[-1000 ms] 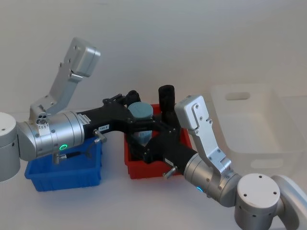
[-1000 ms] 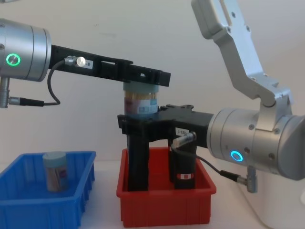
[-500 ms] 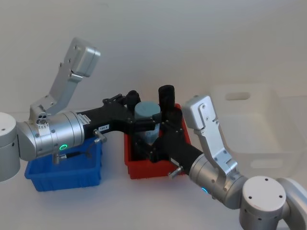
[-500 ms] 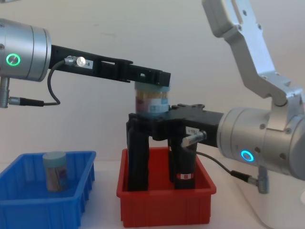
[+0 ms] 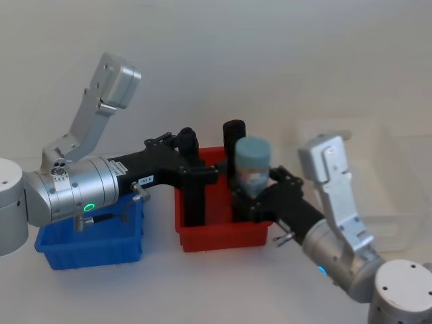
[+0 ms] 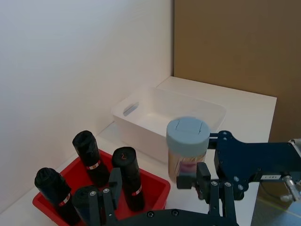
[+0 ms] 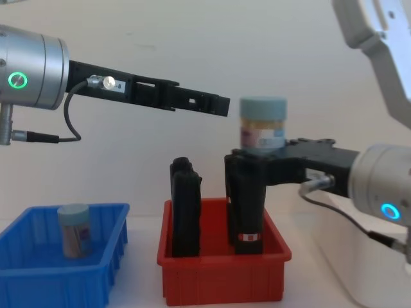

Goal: Pick the cotton swabs from the blue box and place them into the white box.

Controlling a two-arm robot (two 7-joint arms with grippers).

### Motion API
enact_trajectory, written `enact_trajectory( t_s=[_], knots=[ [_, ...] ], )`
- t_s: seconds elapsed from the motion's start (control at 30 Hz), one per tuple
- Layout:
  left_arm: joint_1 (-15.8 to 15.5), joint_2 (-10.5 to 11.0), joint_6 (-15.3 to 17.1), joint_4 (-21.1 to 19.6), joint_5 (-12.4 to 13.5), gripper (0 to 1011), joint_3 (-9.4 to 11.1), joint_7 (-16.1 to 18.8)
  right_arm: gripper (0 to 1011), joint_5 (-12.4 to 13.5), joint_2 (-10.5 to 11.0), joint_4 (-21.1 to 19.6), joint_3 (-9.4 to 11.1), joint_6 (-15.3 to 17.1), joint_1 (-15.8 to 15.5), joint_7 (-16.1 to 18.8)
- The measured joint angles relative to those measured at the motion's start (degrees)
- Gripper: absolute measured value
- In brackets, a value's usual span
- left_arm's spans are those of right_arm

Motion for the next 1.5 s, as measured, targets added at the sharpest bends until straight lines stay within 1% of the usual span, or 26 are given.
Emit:
enact_trajectory(
  t_s=[0.3,0.4,0.63,0.73,0.77,0.83,1.03,1.23,1.3,1.47,1.5],
  knots=[
    [0.00,0.00,0.00,0.00,0.00,1004,0.00,0.00,665,1.40,2.93,-2.62,2.31,0.21,-2.54,-5.00],
    [0.00,0.00,0.00,0.00,0.00,1004,0.00,0.00,665,2.15,4.36,-3.44,3.55,0.13,-3.65,-7.36],
    [0.00,0.00,0.00,0.00,0.00,1004,0.00,0.01,665,3.60,6.73,-3.70,5.92,-0.47,-5.13,-11.23],
    [0.00,0.00,0.00,0.00,0.00,1004,0.00,0.00,665,3.98,7.36,-3.19,6.67,-0.77,-5.35,-12.14],
    [0.00,0.00,0.00,0.00,0.00,1004,0.00,0.00,667,4.24,7.76,-2.48,7.25,-1.05,-5.39,-12.65],
    [0.00,0.00,0.00,0.00,0.00,1004,0.00,0.01,665,4.49,8.10,-1.59,7.75,-1.44,-5.32,-13.12],
    [0.00,0.00,0.00,0.00,0.01,1004,0.00,0.01,665,4.93,8.44,1.34,8.71,-2.76,-4.36,-13.38],
    [0.00,0.00,0.00,0.00,0.01,1004,0.00,0.00,665,5.13,7.99,6.36,9.26,-5.02,-1.96,-11.91],
    [0.00,0.00,0.00,0.00,0.01,1004,0.00,0.00,665,5.13,7.85,6.92,9.29,-5.24,-1.55,-11.69],
    [0.00,0.00,0.00,0.00,0.01,1004,0.00,0.01,665,5.04,6.90,11.63,9.32,-6.98,1.11,-9.99],
    [0.00,0.00,0.00,0.00,0.01,1004,0.00,0.01,665,5.04,6.90,11.63,9.32,-6.98,1.11,-9.99]
  ],
)
